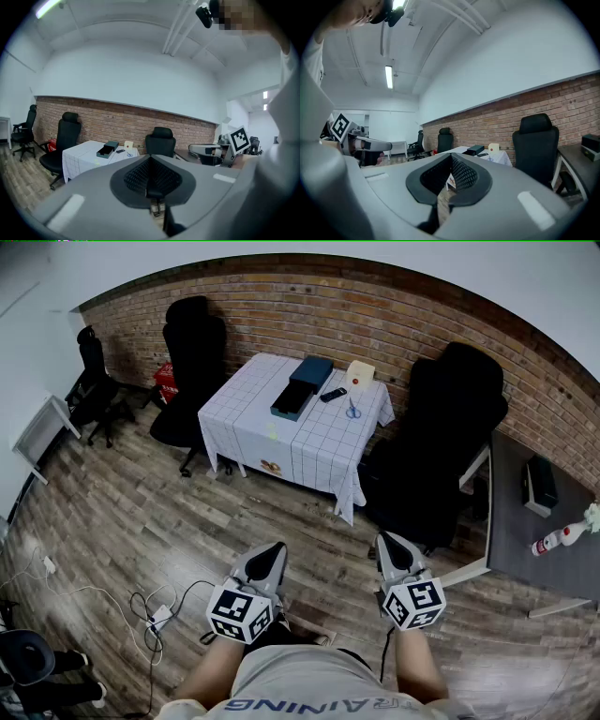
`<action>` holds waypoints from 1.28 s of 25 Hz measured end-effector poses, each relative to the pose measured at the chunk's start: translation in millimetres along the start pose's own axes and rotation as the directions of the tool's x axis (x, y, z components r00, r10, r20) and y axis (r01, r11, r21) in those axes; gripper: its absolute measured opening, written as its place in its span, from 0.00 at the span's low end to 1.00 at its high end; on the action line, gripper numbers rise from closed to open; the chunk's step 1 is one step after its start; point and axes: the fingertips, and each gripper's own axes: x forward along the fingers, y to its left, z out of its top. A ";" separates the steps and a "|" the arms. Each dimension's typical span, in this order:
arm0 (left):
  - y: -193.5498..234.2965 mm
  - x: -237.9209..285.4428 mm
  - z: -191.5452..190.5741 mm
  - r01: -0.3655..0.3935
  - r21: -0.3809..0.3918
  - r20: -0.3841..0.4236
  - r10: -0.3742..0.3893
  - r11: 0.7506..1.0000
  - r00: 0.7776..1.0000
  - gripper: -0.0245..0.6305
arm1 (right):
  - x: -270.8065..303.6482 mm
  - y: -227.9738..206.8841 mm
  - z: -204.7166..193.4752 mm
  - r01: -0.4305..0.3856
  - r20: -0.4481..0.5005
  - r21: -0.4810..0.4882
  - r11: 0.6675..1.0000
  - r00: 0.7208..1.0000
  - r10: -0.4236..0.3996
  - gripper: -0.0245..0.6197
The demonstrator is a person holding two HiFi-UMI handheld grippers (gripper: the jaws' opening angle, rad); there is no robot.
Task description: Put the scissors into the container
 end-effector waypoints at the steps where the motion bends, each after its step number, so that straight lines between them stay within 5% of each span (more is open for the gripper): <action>1: 0.4 -0.3 -0.7 0.000 -0.002 -0.001 0.000 1.000 1.000 0.04 | -0.4 -0.3 -0.3 0.005 0.002 -0.002 1.000 1.000 -0.005 0.06; 20: 29.9 12.4 -2.2 -0.001 -0.018 -0.030 0.000 1.000 1.000 0.04 | 24.6 -9.9 1.4 0.053 0.027 0.032 0.998 0.998 -0.054 0.06; 32: 121.2 55.1 16.8 0.022 -0.045 -0.036 -0.024 0.999 0.999 0.04 | 131.3 8.5 8.1 0.042 -0.017 0.052 0.998 0.999 -0.041 0.06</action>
